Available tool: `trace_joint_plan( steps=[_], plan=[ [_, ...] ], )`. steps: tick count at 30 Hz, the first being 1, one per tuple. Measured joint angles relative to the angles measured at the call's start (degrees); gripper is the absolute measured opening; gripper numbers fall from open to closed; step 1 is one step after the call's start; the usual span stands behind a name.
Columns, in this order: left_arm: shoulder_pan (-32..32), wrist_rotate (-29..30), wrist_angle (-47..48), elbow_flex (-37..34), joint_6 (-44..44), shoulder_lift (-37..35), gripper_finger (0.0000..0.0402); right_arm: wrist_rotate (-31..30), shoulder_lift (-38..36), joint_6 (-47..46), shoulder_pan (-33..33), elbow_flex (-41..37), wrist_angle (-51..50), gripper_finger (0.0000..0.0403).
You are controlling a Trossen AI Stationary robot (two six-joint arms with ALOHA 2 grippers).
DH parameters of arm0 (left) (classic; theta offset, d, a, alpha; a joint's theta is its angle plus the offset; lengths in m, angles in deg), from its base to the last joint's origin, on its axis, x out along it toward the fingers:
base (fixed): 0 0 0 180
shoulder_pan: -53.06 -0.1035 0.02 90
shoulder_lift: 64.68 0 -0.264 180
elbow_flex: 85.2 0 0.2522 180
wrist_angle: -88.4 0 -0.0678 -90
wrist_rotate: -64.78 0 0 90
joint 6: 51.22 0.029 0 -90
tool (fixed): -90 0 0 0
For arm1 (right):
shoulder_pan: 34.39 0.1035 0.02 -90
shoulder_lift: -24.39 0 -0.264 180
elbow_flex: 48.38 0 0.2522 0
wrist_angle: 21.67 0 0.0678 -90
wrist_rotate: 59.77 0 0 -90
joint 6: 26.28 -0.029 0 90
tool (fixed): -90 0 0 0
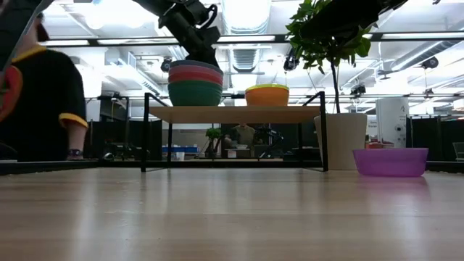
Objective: Place and stack bowls onto a shelf
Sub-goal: Stack the blue bowl on the pink bowl on the shelf, then stack the purple bowl on the green bowl on the shelf
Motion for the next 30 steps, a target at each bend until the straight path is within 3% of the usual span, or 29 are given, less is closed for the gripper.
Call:
trace_joint_plan(
  steps=[4, 7, 10, 14, 19, 24, 30],
  plan=[
    [0.26, -0.33, 0.76, 0.13, -0.59, -1.98, 0.0, 0.0, 0.0, -0.6, 0.0, 0.0, -0.02, 0.0009],
    [1.3, -3.78, 2.65, 0.16, -1.07, -3.84, 0.0, 0.0, 0.0, -2.93, 0.0, 0.0, -0.21, 0.0009],
    [4.07, -7.27, 2.76, -0.84, -1.29, -6.26, 0.0, -0.02, 0.0, -5.99, 0.0, 0.0, -1.14, 0.0009],
    [8.84, -7.64, -0.44, -5.56, 0.39, -11.01, 0.0, -0.25, 0.0, -12.44, -0.03, 0.0, -3.47, 0.0009],
    [11.89, -7.65, -9.58, -17.28, -0.99, -21.08, 0.0, -0.92, 0.0, -23.44, -1.33, 0.16, -9.03, 0.0009],
    [14.64, -7.48, -19.84, -32.75, -6.37, -33.51, 0.0, -0.28, 0.0, -37.46, -4.08, 3.16, -24.88, 0.0009],
    [19.0, -7.48, -33.89, -49.32, -11.98, -46.81, 0.0, 6.09, 0.02, -48.52, -8.8, 6.37, -37.94, 0.0009]
  ],
)
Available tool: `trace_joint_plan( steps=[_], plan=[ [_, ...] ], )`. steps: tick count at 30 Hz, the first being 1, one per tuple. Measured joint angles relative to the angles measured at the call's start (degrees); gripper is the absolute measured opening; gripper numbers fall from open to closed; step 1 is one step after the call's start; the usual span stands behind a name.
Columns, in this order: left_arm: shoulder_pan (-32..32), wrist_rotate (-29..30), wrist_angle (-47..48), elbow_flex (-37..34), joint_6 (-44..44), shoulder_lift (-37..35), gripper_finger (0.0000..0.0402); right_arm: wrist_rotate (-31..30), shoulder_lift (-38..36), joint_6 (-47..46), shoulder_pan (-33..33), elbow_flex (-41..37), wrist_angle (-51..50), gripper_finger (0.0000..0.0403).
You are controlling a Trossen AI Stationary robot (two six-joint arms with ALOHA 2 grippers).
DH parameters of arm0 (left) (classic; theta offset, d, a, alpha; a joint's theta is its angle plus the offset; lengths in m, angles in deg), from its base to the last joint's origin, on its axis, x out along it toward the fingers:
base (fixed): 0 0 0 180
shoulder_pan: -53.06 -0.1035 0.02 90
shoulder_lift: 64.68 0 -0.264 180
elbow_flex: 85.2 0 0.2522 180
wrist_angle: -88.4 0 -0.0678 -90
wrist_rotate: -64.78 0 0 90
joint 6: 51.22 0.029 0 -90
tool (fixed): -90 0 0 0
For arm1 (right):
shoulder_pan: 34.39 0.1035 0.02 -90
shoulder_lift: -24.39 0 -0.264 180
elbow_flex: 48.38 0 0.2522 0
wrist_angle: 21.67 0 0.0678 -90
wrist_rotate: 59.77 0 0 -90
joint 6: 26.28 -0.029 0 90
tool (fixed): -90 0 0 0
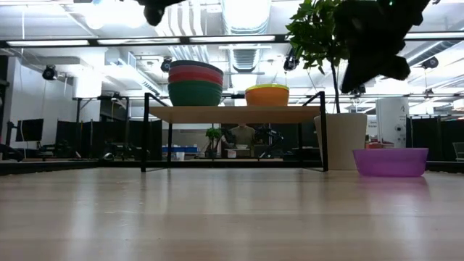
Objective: Place and stack bowls onto a shelf
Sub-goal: Stack the purple bowl on the green bowl on the shelf
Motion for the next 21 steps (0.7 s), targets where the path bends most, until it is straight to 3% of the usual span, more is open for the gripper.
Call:
trace_joint_plan(
  steps=[5, 10, 16, 21],
  plan=[
    [2.19, 0.0, -9.24, -9.86, -3.01, -7.46, 0.0, 5.78, 0.0, -3.96, -4.52, 0.06, -5.98, 0.0015],
    [2.46, 0.09, -15.3, -16.47, -4.71, -11.94, 0.0, 7.21, 2.15, -5.69, -8.31, 0.06, -10.68, 0.0055],
    [2.5, 0.15, -17.84, -19.57, -5.09, -14.56, 0.0, 9.49, 8.82, -5.31, -11.7, 0.06, -10.17, 0.0122],
    [2.49, 0.17, -17.92, -19.66, -4.88, -14.55, 0.0, 9.65, 14.89, -4.85, -13.99, 0.06, -10.07, 0.0153]
  ],
)
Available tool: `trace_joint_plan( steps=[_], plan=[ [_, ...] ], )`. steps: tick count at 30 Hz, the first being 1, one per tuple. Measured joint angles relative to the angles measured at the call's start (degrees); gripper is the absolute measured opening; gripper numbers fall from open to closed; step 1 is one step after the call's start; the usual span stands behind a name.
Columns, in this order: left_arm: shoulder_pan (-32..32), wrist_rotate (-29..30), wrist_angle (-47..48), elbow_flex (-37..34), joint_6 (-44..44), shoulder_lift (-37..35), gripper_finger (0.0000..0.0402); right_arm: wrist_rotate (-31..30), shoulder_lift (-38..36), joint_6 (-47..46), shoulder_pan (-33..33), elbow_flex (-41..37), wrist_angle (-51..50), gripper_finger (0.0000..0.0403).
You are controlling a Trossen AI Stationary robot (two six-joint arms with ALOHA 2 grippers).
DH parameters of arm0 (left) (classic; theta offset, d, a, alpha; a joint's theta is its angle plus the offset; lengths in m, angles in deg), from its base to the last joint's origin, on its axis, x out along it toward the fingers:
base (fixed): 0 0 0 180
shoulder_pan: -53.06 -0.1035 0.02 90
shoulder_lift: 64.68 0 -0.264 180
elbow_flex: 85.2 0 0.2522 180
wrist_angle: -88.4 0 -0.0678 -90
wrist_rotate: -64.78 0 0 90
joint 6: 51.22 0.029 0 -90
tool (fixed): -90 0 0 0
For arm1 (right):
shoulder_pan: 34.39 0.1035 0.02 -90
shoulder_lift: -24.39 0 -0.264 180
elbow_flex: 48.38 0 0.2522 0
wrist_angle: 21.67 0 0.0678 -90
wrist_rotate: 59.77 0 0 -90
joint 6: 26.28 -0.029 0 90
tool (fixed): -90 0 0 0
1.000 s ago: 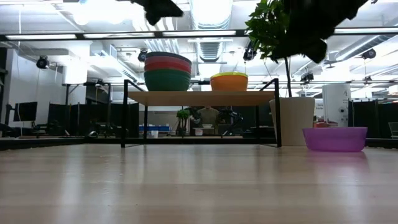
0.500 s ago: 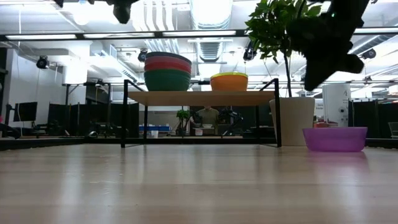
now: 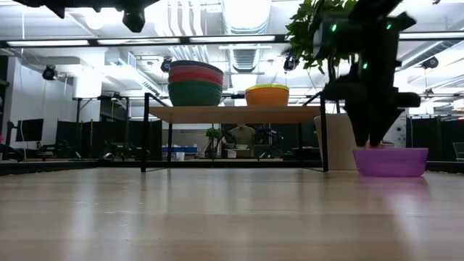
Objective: Place and stack bowls onto a shelf
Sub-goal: Stack the purple bowl on the green bowl on the shelf
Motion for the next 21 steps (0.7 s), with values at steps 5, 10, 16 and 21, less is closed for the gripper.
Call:
trace_joint_plan(
  steps=[5, 10, 16, 21],
  plan=[
    [-0.01, 0.02, 0.07, -0.02, 0.14, 0.4, 0.0, -0.12, 4.69, 1.67, -1.62, 0.0, 0.14, 0.0146],
    [-0.01, 0.02, 0.19, -0.77, 0.16, 0.53, 0.0, -0.13, 7.71, 2.84, -2.0, 0.0, 0.38, 0.0105],
    [-0.01, 0.02, 0.17, -2.16, 0.3, 0.89, 0.0, 3.34, 8.27, 3.05, -1.96, 0.3, 0.41, 0.0021],
    [-0.01, 0.03, 0.01, -3.78, 0.29, 0.89, 0.0, 10.12, 7.4, 7.27, -0.72, 4.49, 0.54, 0.0011]
  ],
)
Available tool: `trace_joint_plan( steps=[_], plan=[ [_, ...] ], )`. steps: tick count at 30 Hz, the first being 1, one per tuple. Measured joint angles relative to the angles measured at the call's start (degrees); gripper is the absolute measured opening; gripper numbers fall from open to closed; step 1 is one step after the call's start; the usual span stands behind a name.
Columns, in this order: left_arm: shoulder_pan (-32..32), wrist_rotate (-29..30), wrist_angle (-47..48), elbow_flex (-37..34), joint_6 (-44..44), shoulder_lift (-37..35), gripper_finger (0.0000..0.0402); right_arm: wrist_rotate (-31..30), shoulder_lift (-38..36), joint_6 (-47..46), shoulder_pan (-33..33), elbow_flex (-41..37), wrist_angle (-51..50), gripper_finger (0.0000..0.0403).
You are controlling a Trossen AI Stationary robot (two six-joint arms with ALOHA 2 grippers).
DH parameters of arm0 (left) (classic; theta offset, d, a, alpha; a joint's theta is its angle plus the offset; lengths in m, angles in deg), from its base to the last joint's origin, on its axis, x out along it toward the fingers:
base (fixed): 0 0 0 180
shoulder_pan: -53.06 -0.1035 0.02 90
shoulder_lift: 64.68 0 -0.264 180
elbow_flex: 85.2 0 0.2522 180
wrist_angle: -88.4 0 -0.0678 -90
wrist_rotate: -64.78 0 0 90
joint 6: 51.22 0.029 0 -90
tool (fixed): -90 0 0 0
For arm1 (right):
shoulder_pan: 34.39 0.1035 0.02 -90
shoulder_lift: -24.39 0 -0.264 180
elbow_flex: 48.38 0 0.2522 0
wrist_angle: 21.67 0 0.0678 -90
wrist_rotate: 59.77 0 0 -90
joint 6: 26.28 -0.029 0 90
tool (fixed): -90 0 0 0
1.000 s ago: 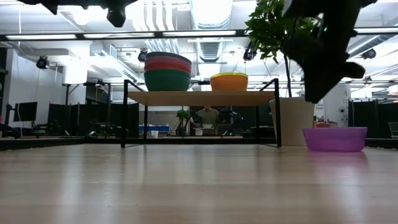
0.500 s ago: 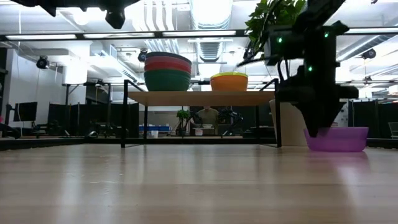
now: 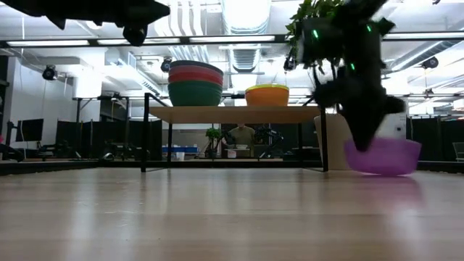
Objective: Place and stack bowls onto a shelf
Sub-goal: Stack the purple bowl on the green bowl on the shelf
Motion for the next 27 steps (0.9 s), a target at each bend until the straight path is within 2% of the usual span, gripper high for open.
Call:
trace_joint_plan(
  steps=[4, 11, 16, 21, 25, 27],
  plan=[
    [0.0, 0.0, -1.35, -0.91, 0.04, 0.0, 0.0, 6.12, 0.0, 8.32, 2.38, 7.16, 1.16, 0.0009],
    [0.0, -0.01, -4.16, -1.81, 1.0, -0.61, 0.0, 5.52, 0.0, 24.04, 5.59, 23.46, 3.16, 0.0009],
    [0.0, -0.05, -3.97, -1.87, 1.03, -1.0, 0.0, -5.35, -0.01, 35.62, 5.52, 33.41, 2.68, 0.0009],
    [0.0, -0.1, -3.09, -1.87, 1.06, -1.47, 0.0, -14.13, 0.22, 49.54, 3.44, 40.09, 2.37, 0.0009],
    [0.0, -0.14, -3.03, -1.87, 1.09, -1.74, 0.0, -18.01, 2.55, 57.19, 0.08, 45.07, 0.49, 0.0009],
    [0.0, -0.14, -2.67, -1.87, 1.11, -1.79, 0.0, -18.07, 4.88, 59.87, -2.12, 47.82, -1.5, 0.0009]
  ],
)
